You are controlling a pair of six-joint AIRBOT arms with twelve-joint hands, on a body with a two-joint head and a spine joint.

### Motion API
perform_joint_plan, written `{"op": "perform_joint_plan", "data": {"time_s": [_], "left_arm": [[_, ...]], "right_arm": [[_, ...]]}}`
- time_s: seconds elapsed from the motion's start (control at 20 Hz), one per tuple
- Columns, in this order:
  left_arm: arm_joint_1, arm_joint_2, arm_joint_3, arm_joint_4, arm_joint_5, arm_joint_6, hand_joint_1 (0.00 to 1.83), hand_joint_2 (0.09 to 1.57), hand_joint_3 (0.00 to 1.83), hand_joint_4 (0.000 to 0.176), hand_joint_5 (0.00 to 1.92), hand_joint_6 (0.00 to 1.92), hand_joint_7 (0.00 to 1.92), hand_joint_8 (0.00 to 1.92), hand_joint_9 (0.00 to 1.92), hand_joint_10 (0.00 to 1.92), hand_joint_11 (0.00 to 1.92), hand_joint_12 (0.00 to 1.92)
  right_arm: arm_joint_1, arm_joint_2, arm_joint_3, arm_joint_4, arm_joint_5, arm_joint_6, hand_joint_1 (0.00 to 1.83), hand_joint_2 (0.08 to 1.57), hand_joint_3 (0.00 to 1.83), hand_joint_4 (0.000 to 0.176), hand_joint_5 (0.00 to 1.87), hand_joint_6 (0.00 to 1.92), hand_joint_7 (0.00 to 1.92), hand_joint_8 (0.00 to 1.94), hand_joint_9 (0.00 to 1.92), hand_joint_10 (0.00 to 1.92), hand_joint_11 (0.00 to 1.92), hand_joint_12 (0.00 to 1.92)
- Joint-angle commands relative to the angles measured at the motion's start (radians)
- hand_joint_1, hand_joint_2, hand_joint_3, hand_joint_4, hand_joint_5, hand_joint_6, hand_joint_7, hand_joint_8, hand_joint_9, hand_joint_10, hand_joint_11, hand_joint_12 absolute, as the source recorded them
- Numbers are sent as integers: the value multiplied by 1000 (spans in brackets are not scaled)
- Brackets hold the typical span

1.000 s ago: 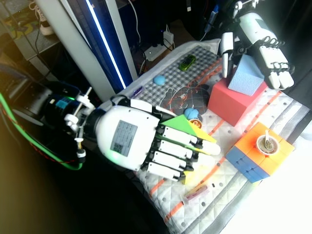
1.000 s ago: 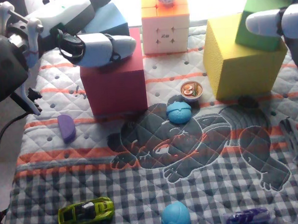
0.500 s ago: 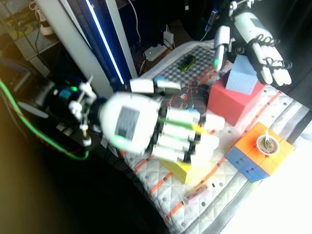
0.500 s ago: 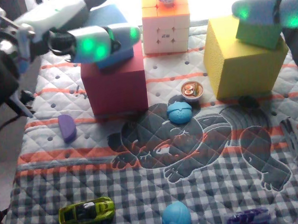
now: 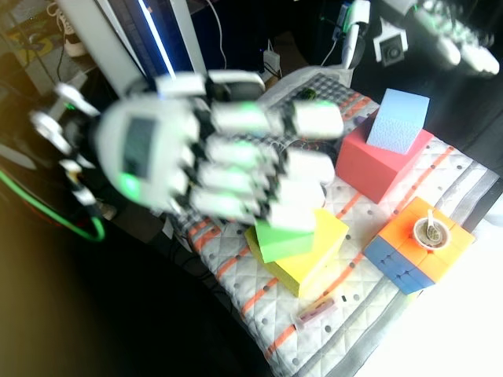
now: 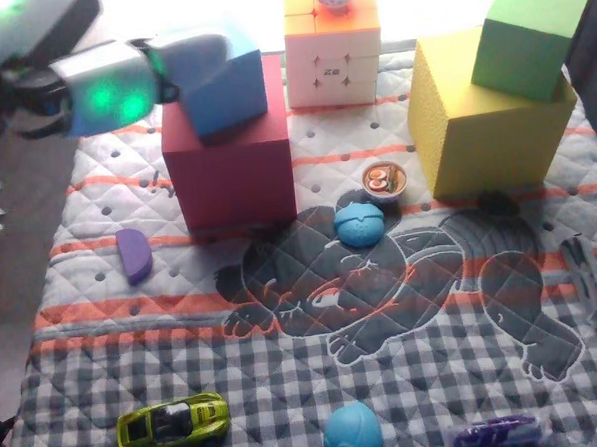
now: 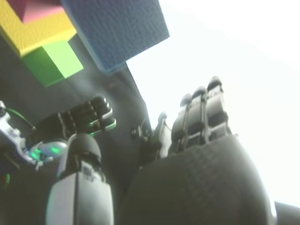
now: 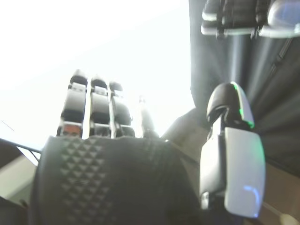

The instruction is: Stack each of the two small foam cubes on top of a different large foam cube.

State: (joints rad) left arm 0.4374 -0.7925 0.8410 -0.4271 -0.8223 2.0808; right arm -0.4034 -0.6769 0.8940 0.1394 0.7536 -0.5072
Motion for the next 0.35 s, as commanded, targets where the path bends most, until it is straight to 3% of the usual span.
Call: {"op": "perform_joint_plan", "data": {"time_s": [0.0,0.05,0.1,0.15,0.2,0.25,0.3], "left_arm": [[-2,14,-9,48,-179,-19,283,1093,0,176,0,0,0,0,0,0,241,111],[18,31,-24,61,-221,-43,283,1093,0,176,0,0,0,0,0,0,241,111],[37,43,-35,73,-256,-71,273,1033,25,176,0,0,0,0,0,0,9,1628],[63,57,-45,93,-301,-124,286,1049,15,176,0,0,0,0,0,0,1,1862],[77,65,-48,104,-325,-162,287,1058,15,176,0,0,0,0,0,0,0,1909],[93,73,-51,114,-349,-202,282,1053,11,141,0,0,0,0,0,0,0,1919],[113,83,-53,125,-377,-246,265,1032,2,143,0,0,0,0,0,0,0,1836]], "right_arm": [[8,9,-8,-9,146,6,395,1046,0,150,0,0,0,0,0,0,0,1461],[-6,18,-22,-20,171,6,395,1046,0,150,0,0,0,0,0,0,0,1461],[-25,28,-33,-33,203,6,430,1039,0,113,0,0,0,0,0,0,0,844],[-59,43,-37,-58,261,6,426,1068,3,100,0,0,0,0,0,0,0,338],[-83,52,-36,-69,297,6,386,1081,3,97,0,0,0,0,0,0,0,67],[-106,57,-37,-71,337,6,366,1081,2,78,0,0,0,0,0,0,0,13],[-135,62,-40,-71,376,6,364,1089,5,50,0,0,0,0,0,0,0,2]]}}
